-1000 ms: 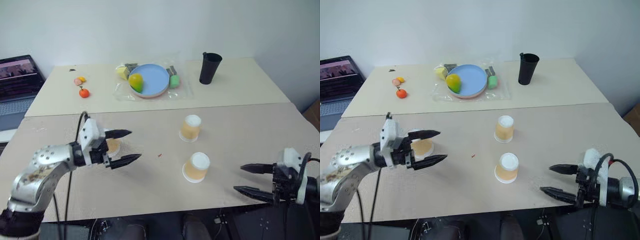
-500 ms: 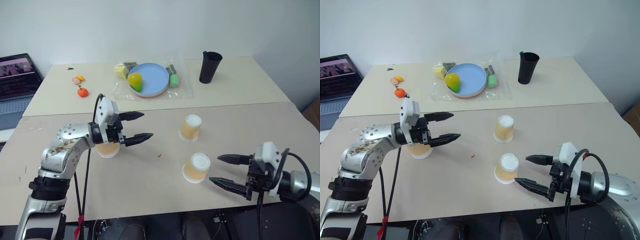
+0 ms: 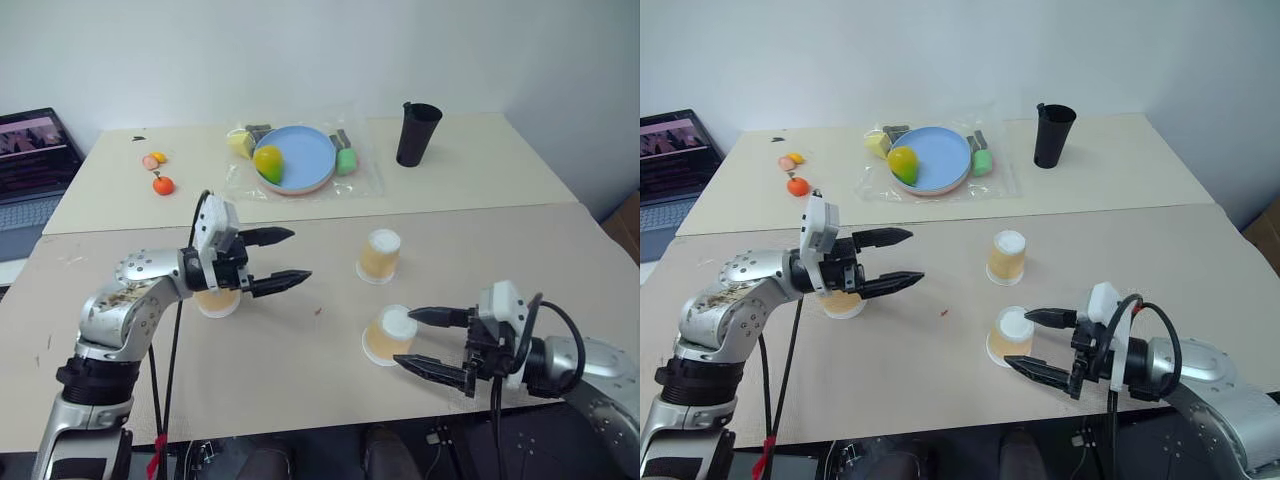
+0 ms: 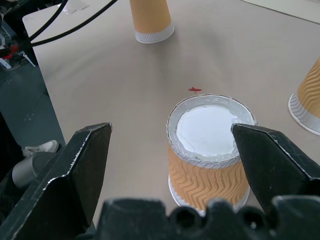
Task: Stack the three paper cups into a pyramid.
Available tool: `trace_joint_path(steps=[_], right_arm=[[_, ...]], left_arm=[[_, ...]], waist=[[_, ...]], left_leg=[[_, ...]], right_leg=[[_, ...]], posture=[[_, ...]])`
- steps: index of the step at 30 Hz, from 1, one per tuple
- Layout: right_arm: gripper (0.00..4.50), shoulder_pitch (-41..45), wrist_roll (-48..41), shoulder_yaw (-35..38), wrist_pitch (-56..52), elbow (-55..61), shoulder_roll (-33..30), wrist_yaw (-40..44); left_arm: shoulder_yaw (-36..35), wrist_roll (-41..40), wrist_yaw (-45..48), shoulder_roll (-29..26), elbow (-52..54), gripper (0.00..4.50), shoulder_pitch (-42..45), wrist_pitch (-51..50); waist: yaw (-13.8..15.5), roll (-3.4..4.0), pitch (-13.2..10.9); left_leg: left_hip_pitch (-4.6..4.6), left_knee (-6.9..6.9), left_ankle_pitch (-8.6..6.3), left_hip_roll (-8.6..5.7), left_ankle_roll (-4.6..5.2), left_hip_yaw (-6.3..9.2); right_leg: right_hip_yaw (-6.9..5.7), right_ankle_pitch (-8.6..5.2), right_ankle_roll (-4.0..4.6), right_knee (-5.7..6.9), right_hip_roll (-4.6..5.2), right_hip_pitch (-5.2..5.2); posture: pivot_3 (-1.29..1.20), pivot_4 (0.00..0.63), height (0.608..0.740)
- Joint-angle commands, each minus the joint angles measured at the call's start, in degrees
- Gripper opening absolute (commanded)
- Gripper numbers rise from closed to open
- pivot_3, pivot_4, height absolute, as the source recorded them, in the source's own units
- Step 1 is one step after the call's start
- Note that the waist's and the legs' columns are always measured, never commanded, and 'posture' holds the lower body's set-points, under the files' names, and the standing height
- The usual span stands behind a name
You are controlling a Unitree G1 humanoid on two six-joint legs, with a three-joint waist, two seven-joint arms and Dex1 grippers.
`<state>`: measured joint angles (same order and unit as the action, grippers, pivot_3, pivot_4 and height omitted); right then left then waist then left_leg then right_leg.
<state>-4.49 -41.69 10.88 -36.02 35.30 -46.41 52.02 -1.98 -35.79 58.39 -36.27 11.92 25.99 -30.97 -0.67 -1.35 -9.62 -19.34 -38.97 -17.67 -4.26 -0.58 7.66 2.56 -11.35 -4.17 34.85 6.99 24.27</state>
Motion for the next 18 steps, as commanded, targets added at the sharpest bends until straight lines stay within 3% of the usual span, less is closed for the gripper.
trace_joint_path(steps=[1, 4, 8, 14, 18], right_arm=[[4.47, 2.49, 0.37, 0.67, 1.42, -1.54, 0.19, -0.29], [4.47, 4.60, -2.24, 3.33, 0.20, -1.95, -0.59, -0.54], [4.47, 5.89, -12.28, 9.26, -4.61, 1.18, -2.20, -1.92], [4.47, -2.94, -9.63, 12.81, -4.02, 2.06, -4.57, -0.21], [4.47, -7.77, -2.99, 9.49, 0.46, 0.88, -3.49, 0.59]], left_arm=[[-2.92, -2.52, -1.21, -0.99, 3.92, 4.50, 0.24, -1.64], [-3.46, -3.31, -1.72, -1.15, 4.60, 4.50, -0.26, -2.78], [-3.43, -3.07, -2.11, -1.28, 4.29, 4.50, -1.40, -2.64], [-3.99, -3.47, -2.96, -0.77, 2.10, 4.50, -0.93, -3.17], [-3.62, -3.40, -2.57, -0.76, 1.35, 4.50, -0.06, -3.17]], waist=[[-0.03, 0.00, 0.00], [0.01, 0.00, 0.00], [0.00, 0.00, 0.00], [0.90, 0.00, 0.00], [1.05, 0.00, 0.00]], left_leg=[[0.00, 0.00, 0.00, 0.00, 0.00, 0.00], [0.01, 0.01, 0.00, 0.00, 0.00, 0.00], [-0.01, 0.02, 0.00, 0.00, 0.00, 0.00], [-0.04, 0.02, -0.01, -0.02, 0.02, 0.01], [-0.01, 0.02, -0.01, -0.01, 0.02, 0.00]], right_leg=[[0.00, 0.00, 0.00, 0.00, 0.00, 0.00], [0.00, 0.00, 0.00, 0.00, 0.00, 0.01], [0.01, 0.00, 0.01, -0.01, 0.00, 0.04], [-0.01, 0.00, 0.00, -0.04, -0.02, 0.01], [0.00, 0.00, 0.01, 0.00, -0.02, 0.01]], posture=[[0.00, 0.150, 0.735], [0.00, 0.150, 0.735], [0.00, 0.150, 0.735], [0.00, 0.150, 0.735], [0.00, 0.150, 0.735]])
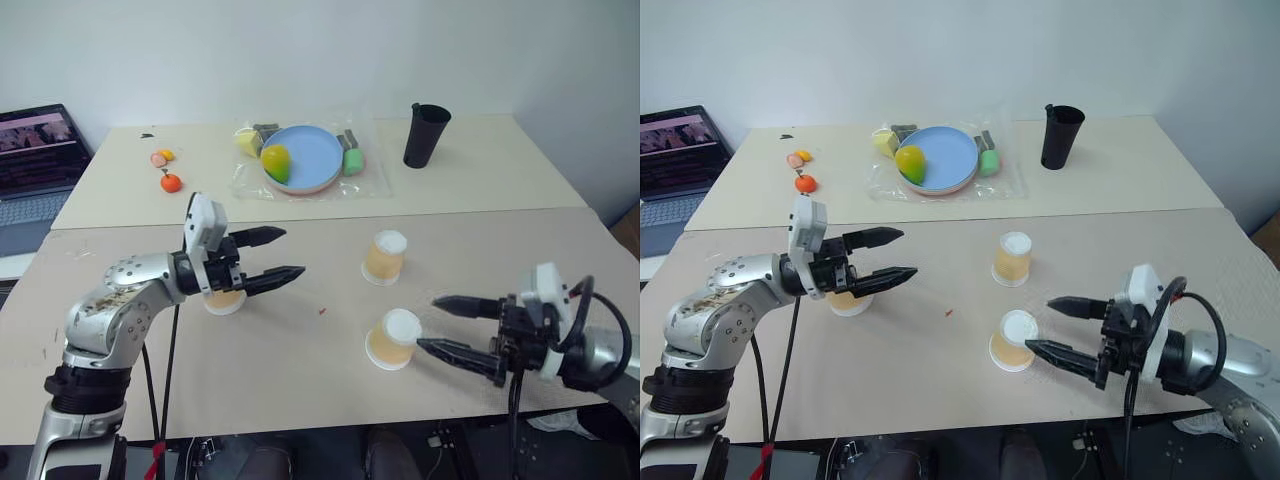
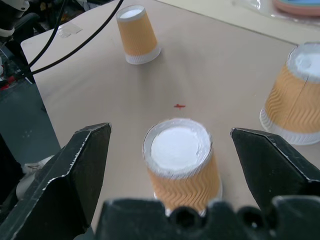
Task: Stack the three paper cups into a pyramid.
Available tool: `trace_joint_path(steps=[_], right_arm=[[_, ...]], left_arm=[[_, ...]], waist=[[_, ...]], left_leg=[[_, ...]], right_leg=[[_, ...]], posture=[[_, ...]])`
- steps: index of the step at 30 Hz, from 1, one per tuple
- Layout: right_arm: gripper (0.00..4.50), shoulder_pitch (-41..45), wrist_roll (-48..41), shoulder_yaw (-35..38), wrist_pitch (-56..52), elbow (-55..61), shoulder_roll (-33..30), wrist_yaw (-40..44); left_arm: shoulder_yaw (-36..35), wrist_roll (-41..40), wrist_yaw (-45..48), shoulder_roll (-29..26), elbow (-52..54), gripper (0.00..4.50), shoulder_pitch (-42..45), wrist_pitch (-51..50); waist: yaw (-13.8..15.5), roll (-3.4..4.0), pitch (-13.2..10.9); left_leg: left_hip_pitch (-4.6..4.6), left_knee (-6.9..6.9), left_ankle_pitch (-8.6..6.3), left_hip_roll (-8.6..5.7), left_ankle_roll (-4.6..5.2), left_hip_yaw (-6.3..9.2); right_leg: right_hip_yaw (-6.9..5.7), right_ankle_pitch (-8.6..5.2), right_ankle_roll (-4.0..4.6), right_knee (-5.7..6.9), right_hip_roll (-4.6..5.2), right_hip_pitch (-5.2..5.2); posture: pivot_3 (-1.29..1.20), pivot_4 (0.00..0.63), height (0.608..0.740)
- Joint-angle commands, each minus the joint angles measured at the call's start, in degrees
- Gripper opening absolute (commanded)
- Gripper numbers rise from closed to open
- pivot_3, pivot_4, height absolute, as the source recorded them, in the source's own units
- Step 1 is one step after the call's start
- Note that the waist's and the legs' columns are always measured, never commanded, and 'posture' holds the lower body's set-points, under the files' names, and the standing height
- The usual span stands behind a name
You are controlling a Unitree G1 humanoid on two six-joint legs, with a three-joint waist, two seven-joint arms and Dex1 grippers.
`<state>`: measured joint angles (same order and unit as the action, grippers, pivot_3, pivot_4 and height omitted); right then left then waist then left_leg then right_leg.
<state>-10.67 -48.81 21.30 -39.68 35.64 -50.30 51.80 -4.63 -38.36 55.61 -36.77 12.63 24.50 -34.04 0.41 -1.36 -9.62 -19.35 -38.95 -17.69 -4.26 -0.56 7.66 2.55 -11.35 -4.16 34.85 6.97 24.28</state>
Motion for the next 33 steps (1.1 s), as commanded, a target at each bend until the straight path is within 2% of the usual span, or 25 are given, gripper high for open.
trace_joint_path(steps=[1, 7, 13, 27, 28, 33], right_arm=[[4.47, -2.00, 5.34, -1.61, 5.06, 0.25, 0.68, 0.99], [4.47, 0.41, 8.81, -4.95, 8.06, -2.57, 3.31, 0.46], [4.47, 6.13, 11.07, -11.47, 8.85, -4.65, 6.89, -0.44], [4.47, 13.73, 13.81, -18.12, 9.08, -9.44, 11.19, -0.27], [3.96, 13.98, 13.88, -18.24, 9.06, -9.75, 11.31, -0.18], [2.60, 15.73, 14.23, -18.40, 8.95, -11.10, 11.70, -0.08]], left_arm=[[-0.92, -0.86, 0.31, -0.27, 0.48, 4.50, 1.67, -0.14], [-1.04, -1.29, 0.66, -0.65, 0.98, 4.50, 2.18, -0.80], [-1.27, -0.45, 0.45, -0.88, 1.15, 4.50, 1.45, -0.77], [-3.20, -1.60, -2.63, -0.50, 3.21, 4.50, 0.17, -1.87], [-3.42, -1.77, -2.86, -0.60, 3.51, 4.50, -0.11, -1.99], [-4.83, -2.65, -4.28, -1.17, 5.16, 4.50, -1.06, -2.95]], waist=[[-0.12, 0.00, 0.00], [-0.58, 0.00, 0.00], [-0.84, 0.00, 0.00], [-1.15, 0.01, 0.01], [-1.15, 0.01, 0.01], [-1.12, 0.01, 0.00]], left_leg=[[0.01, 0.00, 0.00, 0.00, 0.00, 0.00], [0.04, 0.00, 0.00, 0.02, -0.01, -0.02], [0.03, 0.00, 0.01, 0.02, -0.02, -0.02], [0.03, 0.00, 0.01, 0.02, -0.02, -0.01], [0.02, 0.01, 0.01, 0.02, -0.02, -0.01], [0.01, 0.01, 0.00, 0.01, -0.03, -0.01]], right_leg=[[0.00, 0.00, 0.00, 0.01, 0.00, -0.01], [0.01, 0.00, 0.00, 0.02, 0.00, 0.00], [0.01, 0.00, 0.01, 0.02, -0.01, 0.02], [0.03, 0.01, 0.02, 0.04, -0.01, 0.06], [0.03, 0.01, 0.02, 0.04, 0.00, 0.08], [0.02, 0.01, 0.02, 0.03, 0.00, 0.09]], posture=[[0.00, 0.150, 0.735], [0.00, 0.150, 0.735], [0.00, 0.150, 0.735], [0.00, 0.150, 0.735], [0.00, 0.150, 0.735], [0.00, 0.150, 0.735]])
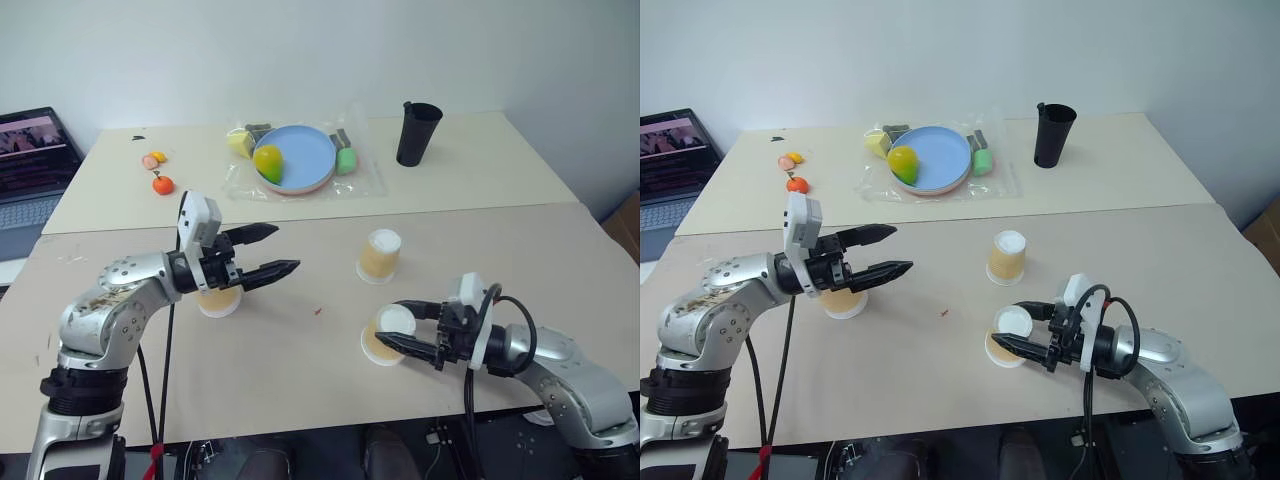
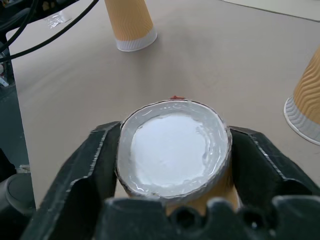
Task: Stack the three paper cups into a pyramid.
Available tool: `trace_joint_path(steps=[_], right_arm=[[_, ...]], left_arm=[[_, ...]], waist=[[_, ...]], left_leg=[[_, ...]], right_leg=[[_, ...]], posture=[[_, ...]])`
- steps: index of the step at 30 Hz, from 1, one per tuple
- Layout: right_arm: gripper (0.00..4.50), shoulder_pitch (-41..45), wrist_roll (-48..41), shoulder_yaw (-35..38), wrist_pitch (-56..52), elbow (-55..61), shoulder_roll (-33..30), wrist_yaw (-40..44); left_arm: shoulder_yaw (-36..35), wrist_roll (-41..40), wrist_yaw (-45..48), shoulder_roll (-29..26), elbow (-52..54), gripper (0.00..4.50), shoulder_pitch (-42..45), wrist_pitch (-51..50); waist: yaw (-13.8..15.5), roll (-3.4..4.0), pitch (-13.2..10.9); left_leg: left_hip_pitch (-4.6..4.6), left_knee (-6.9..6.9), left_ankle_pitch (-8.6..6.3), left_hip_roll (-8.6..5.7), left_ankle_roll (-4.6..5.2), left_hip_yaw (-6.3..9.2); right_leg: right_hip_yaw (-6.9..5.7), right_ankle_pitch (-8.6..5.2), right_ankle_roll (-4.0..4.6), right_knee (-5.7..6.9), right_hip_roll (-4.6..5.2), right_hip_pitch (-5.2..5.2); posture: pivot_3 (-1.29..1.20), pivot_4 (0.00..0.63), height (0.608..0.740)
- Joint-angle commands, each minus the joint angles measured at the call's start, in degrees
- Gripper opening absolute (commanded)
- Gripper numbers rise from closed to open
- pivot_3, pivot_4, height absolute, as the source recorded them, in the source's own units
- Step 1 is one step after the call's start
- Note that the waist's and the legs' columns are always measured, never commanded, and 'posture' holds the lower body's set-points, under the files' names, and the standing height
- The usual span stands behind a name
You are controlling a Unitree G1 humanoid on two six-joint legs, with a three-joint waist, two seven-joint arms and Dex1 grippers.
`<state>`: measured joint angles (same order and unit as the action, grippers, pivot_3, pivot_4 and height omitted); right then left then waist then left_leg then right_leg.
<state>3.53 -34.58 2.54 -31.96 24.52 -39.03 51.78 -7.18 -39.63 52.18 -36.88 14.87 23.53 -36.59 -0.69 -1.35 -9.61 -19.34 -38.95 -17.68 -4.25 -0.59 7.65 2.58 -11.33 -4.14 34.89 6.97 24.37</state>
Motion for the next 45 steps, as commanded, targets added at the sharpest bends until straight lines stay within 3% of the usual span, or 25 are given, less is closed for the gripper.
trace_joint_path(steps=[1, 14, 27, 38, 40, 43, 45], right_arm=[[2.60, 2.41, -0.06, 0.40, 1.04, -0.47, 0.58, -0.12], [2.60, 29.77, 2.57, -12.79, 0.65, -16.06, 7.52, 9.78], [2.60, 43.73, 13.58, -18.94, 12.08, -42.83, 20.20, 16.69], [2.60, 43.68, 15.33, -18.89, 11.99, -44.34, 22.94, 19.00], [3.50, 42.31, 16.16, -19.05, 12.65, -43.27, 22.82, 17.85], [4.37, 41.03, 16.36, -17.71, 11.89, -41.17, 22.32, 15.50], [4.37, 40.88, 14.30, -15.49, 9.12, -39.09, 21.87, 14.61]], left_arm=[[-2.67, -1.80, -1.15, -1.22, 3.24, 4.50, -0.11, -0.89], [-6.13, -7.76, -3.23, -3.93, 10.11, 4.50, -4.55, -5.93], [-10.53, -13.09, -10.74, -4.22, 18.32, 4.50, -11.53, -7.64], [-8.13, -13.33, -12.62, -3.49, 18.20, 4.50, -11.42, -6.64], [-7.40, -13.04, -12.29, -3.30, 17.42, 4.50, -10.76, -6.33], [-6.50, -12.73, -11.69, -3.03, 16.26, 4.50, -9.84, -5.99], [-5.94, -12.58, -11.25, -2.78, 15.47, 4.50, -9.31, -5.86]], waist=[[-0.03, 0.00, 0.00], [-0.48, 0.01, 0.00], [-1.20, 0.01, 0.01], [-1.79, 0.03, 0.02], [-1.79, 0.04, 0.03], [-1.78, 0.04, 0.03], [-1.78, 0.04, 0.03]], left_leg=[[0.00, 0.00, 0.00, 0.00, 0.00, 0.00], [-0.01, 0.02, 0.00, 0.11, -0.06, -0.03], [-0.62, -0.01, 0.34, 0.17, -0.74, -0.17], [-0.90, 0.00, 0.36, 0.18, -0.78, -0.15], [-0.91, 0.00, 0.37, 0.18, -0.78, -0.17], [-0.92, -0.01, 0.37, 0.18, -0.78, -0.17], [-0.92, -0.01, 0.37, 0.17, -0.78, -0.18]], right_leg=[[0.00, 0.00, 0.00, 0.00, 0.00, 0.00], [-0.04, 0.06, 0.10, 0.02, -0.09, 0.17], [-0.06, 0.25, 0.38, 0.16, -0.08, 0.98], [-0.07, 0.30, 0.42, 0.27, -0.11, 1.35], [-0.07, 0.30, 0.42, 0.27, -0.11, 1.38], [-0.06, 0.31, 0.43, 0.31, -0.11, 1.39], [-0.06, 0.31, 0.43, 0.30, -0.10, 1.40]], posture=[[0.00, 0.150, 0.735], [0.00, 0.150, 0.735], [0.00, 0.150, 0.735], [0.00, 0.150, 0.735], [0.00, 0.150, 0.735], [0.00, 0.150, 0.735], [0.00, 0.150, 0.735]])
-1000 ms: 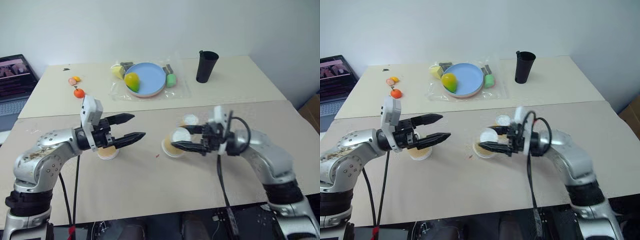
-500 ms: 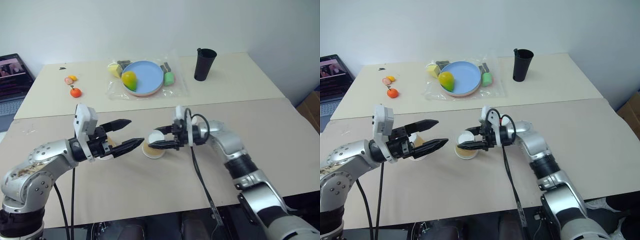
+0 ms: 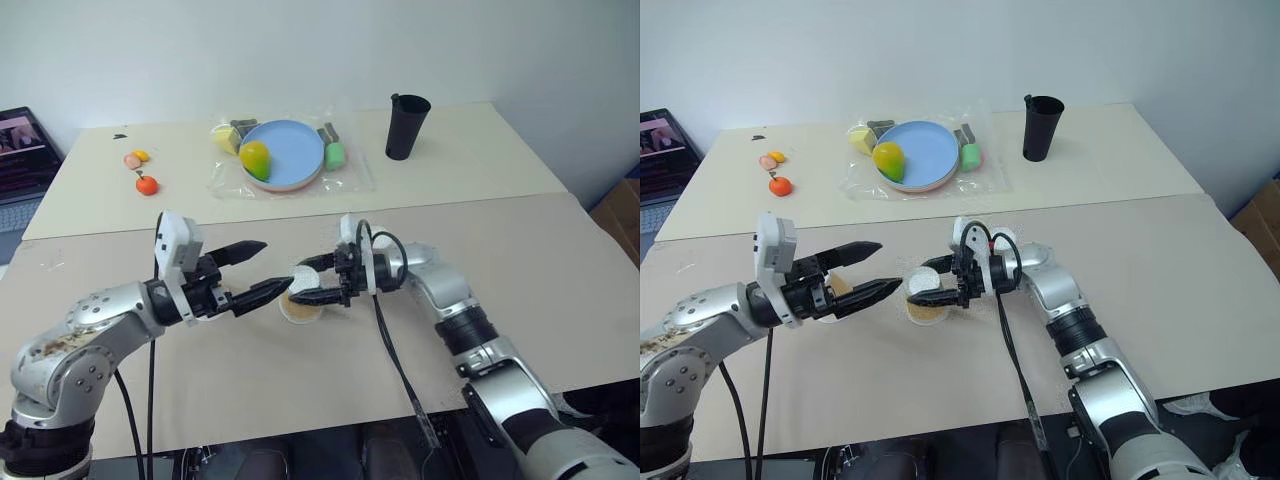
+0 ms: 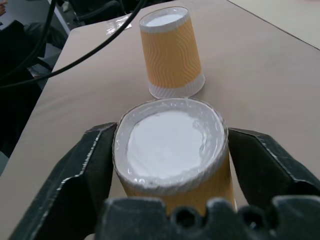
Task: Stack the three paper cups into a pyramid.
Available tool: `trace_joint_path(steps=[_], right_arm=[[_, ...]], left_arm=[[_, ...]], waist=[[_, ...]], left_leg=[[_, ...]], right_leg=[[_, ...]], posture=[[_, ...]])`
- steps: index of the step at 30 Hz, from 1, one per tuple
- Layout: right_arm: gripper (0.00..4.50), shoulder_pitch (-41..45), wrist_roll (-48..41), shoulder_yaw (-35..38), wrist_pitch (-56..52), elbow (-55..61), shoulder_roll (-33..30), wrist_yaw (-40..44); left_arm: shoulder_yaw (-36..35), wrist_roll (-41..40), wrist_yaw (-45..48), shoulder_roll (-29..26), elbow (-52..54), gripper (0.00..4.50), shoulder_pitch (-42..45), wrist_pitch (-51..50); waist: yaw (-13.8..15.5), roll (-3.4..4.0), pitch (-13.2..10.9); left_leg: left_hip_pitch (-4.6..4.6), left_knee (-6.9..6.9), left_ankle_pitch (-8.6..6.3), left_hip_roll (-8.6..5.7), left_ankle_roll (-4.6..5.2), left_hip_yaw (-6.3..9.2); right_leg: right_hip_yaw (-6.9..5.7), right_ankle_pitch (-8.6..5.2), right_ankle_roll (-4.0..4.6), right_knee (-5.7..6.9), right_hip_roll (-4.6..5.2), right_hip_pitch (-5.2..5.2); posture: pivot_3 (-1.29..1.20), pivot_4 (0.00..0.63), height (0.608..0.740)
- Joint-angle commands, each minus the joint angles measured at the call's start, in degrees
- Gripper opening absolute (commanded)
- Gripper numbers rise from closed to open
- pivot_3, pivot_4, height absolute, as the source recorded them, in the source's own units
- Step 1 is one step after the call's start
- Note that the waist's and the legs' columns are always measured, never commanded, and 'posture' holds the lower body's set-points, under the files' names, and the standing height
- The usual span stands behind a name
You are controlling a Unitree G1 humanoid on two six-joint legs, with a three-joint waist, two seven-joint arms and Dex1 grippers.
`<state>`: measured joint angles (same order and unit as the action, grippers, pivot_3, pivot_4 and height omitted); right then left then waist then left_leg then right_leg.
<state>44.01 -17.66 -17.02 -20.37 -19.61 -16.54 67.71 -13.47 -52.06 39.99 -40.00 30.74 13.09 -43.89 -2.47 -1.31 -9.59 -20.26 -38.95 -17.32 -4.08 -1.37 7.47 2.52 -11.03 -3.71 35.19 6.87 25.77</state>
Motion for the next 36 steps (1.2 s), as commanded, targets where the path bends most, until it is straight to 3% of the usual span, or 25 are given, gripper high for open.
trace_joint_path(steps=[1, 13, 20, 26, 36], right_arm=[[4.37, 0.48, -3.92, 5.23, -4.52, 6.02, -0.95, -1.69], [4.37, -3.39, -18.30, 18.39, -24.78, 22.76, -7.76, -7.83], [4.37, -11.22, -19.51, 27.89, -25.13, 33.31, -14.32, -16.00], [4.37, -22.86, -20.67, 36.89, -24.37, 38.10, -19.70, -19.47], [4.37, -30.92, -18.03, 36.95, -18.99, 33.65, -21.20, -18.86]], left_arm=[[0.64, 0.08, 1.28, 0.41, -0.87, 4.50, 1.35, 1.60], [5.55, 2.47, 6.22, 3.29, -9.51, 4.50, 7.53, 3.16], [7.89, 4.17, 9.38, 3.54, -10.95, 4.50, 8.80, 3.83], [7.26, 4.57, 10.83, 2.62, -11.80, 4.50, 10.42, 3.06], [-0.78, 1.02, 11.60, -5.89, -6.03, 4.50, 5.62, -0.35]], waist=[[-0.03, 0.00, 0.00], [0.00, -0.02, 0.02], [0.37, -0.02, 0.02], [1.06, -0.05, 0.04], [0.27, -0.05, 0.05]], left_leg=[[-0.02, 0.00, 0.00, 0.00, 0.00, 0.00], [-0.13, -0.01, -0.01, 0.00, 0.02, -0.11], [-0.16, -0.05, -0.02, -0.04, 0.04, -0.21], [-0.13, -0.08, -0.04, -0.01, 0.09, -0.33], [0.02, -0.14, -0.28, 0.02, 0.51, -0.62]], right_leg=[[0.01, 0.00, 0.00, 0.02, 0.00, 0.04], [0.01, 0.02, 0.04, 0.20, 0.04, 0.22], [0.00, 0.03, 0.03, 0.49, 0.10, 0.30], [0.00, 0.03, 0.03, 0.53, 0.09, 0.29], [0.13, 0.03, 0.03, 0.60, 0.11, 0.29]], posture=[[0.00, 0.150, 0.735], [0.00, 0.150, 0.735], [0.00, 0.150, 0.735], [0.00, 0.150, 0.735], [0.00, 0.150, 0.735]])
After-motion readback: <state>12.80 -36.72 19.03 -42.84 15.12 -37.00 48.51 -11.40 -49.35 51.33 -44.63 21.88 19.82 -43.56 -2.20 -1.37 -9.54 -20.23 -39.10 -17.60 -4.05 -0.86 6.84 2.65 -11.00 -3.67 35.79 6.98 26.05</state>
